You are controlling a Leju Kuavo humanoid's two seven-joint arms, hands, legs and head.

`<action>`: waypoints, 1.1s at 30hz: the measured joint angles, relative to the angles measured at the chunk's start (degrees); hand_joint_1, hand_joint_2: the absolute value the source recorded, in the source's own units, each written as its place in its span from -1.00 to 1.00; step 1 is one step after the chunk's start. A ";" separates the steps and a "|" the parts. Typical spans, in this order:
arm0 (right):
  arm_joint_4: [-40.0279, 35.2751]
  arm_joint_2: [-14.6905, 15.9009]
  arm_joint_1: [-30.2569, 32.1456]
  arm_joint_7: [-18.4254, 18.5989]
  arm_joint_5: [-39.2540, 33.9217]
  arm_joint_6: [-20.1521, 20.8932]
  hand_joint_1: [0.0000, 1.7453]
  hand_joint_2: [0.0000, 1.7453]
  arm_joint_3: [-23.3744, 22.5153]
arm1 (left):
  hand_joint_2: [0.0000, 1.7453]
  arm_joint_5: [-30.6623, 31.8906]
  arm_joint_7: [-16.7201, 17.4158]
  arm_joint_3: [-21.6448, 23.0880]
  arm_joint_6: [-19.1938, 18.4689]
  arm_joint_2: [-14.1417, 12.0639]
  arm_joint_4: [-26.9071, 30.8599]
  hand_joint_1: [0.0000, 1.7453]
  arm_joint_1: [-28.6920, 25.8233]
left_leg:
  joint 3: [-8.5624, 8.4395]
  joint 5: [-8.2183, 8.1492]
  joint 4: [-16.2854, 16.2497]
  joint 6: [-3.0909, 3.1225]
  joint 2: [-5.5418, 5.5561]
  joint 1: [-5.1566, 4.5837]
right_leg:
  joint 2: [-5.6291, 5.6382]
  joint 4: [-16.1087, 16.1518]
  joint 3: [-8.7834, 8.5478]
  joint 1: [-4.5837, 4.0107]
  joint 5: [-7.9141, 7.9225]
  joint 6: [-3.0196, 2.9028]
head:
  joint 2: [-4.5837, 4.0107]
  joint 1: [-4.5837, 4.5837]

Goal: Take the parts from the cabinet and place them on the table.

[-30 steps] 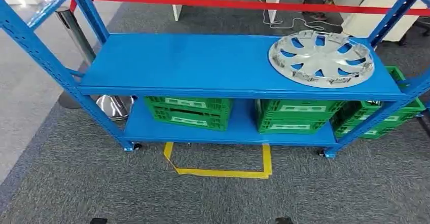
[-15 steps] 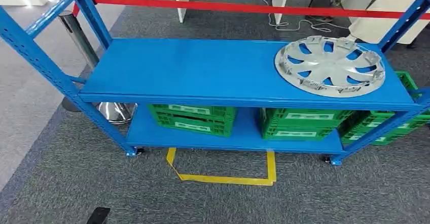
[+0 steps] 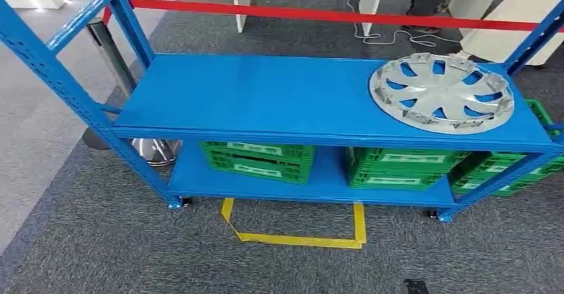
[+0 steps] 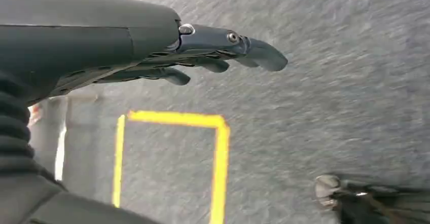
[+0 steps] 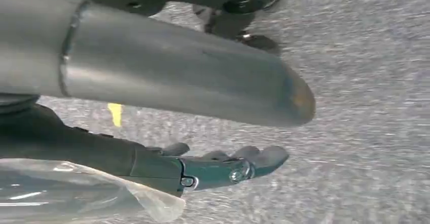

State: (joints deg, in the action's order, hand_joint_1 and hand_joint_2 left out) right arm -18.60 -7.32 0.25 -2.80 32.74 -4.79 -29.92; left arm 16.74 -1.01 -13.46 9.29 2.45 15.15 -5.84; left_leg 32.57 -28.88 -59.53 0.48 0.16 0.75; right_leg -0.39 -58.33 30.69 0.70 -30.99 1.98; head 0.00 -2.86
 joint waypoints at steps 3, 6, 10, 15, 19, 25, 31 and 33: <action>-0.31 1.05 1.12 0.33 -4.58 0.65 -1.00 -1.00 3.90 | 1.00 -2.29 0.00 1.68 -1.20 -0.15 0.61 -1.00 0.19 | 0.12 0.19 0.24 1.12 -0.12 0.14 | 0.23 -6.94 3.02 0.07 -4.94 0.40 | -0.02 0.35; -0.02 1.55 3.77 0.90 -8.52 1.27 -1.00 -1.00 7.28 | 1.00 -4.28 0.00 3.08 -2.34 -0.48 2.47 -1.00 0.86 | 0.07 0.07 0.21 1.35 -0.12 -0.23 | 0.28 -17.77 8.47 0.06 -8.79 0.44 | 0.00 0.50; 1.57 2.42 7.34 1.22 -12.82 1.79 -1.00 -1.00 10.90 | 1.00 -6.37 0.00 4.74 -3.58 -0.55 6.33 -1.00 2.77 | -0.29 -0.13 0.18 1.24 0.07 -0.39 | 0.27 -4.02 2.24 -0.13 -0.23 -0.54 | -0.02 0.55; 2.25 3.78 9.96 1.70 -19.43 2.71 -1.00 -1.00 16.63 | 1.00 -9.84 0.13 7.12 -5.40 -1.03 8.76 -1.00 3.36 | -0.33 -0.11 0.29 -0.19 -0.03 -0.71 | 0.49 -0.47 0.29 -0.49 0.51 -1.26 | -0.02 0.48; -0.35 4.57 8.29 1.97 -23.91 3.34 -1.00 -1.00 20.39 | -1.00 -12.15 0.39 8.72 -6.64 -1.29 8.11 -1.00 -0.05 | 3.40 -6.32 -9.07 -1.44 0.01 -0.33 | 0.16 0.07 0.20 -0.05 0.91 -2.48 | -0.02 0.33; -7.15 5.07 3.21 2.18 -27.36 3.80 -1.00 1.00 23.52 | -1.00 -13.88 1.01 9.83 -7.65 -1.64 2.92 -1.00 -6.48 | 1.06 -1.02 -4.39 -2.04 -0.05 0.25 | 0.16 -0.09 -0.17 0.20 0.65 -2.37 | 0.00 0.33; -9.16 6.51 3.18 2.67 -31.49 4.46 -1.00 -1.00 26.57 | -1.00 -15.89 1.01 11.28 -8.72 -1.49 2.11 -1.00 -7.12 | -1.02 -1.05 0.00 -1.03 0.65 0.31 | 0.03 -0.39 0.46 -0.87 -0.16 -1.78 | -0.02 0.81; -8.13 6.51 4.96 2.97 -32.04 4.52 -1.00 -1.00 27.19 | 1.00 -16.21 1.01 11.63 -8.85 -1.51 3.22 -1.00 -5.64 | -0.99 -1.09 0.00 -0.96 0.66 0.21 | -0.02 -0.30 0.17 -0.76 0.00 -1.52 | -0.02 0.83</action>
State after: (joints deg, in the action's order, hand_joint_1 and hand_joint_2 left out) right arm -26.73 -0.81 5.21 0.18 0.70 -0.26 -2.73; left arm 0.52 0.00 -1.84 0.44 0.94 18.36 -11.48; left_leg 31.59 -29.97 -59.53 -0.48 0.82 0.96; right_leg -0.41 -58.64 30.86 -0.05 -30.99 0.47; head -0.02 -2.03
